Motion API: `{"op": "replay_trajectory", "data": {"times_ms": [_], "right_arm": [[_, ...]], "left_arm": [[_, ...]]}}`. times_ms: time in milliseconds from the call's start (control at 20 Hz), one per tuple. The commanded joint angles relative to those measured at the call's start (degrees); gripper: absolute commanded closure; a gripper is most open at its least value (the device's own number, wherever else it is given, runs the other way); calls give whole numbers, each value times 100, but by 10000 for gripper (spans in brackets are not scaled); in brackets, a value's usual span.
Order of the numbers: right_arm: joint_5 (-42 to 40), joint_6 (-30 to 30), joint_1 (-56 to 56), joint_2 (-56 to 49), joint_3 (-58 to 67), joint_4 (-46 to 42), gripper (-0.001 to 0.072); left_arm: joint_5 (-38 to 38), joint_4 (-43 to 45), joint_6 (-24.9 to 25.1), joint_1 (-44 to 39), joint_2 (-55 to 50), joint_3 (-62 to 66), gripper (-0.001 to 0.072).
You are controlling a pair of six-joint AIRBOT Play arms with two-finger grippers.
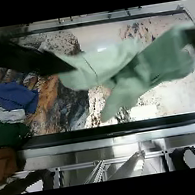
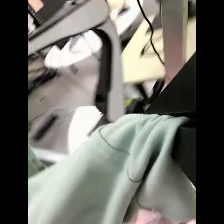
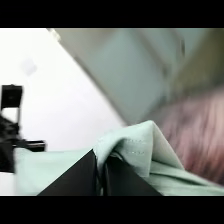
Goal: Fold the shirts.
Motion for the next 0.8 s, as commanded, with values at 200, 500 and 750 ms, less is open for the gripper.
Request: {"op": "replay_trajectory", "data": {"times_ms": [200, 500, 750], "right_arm": [[-1224, -192, -837, 1740, 1648, -470, 687], [-1182, 1405, -826, 575, 616, -1764, 688], [-476, 1338, -361, -883, -1067, -2874, 688]], "left_arm": [[-472, -282, -13, 2201, 1836, 1585, 683], [-1784, -289, -37, 3307, 1871, -1770, 683], [-1539, -293, 232, 3005, 807, -3971, 689]]}}
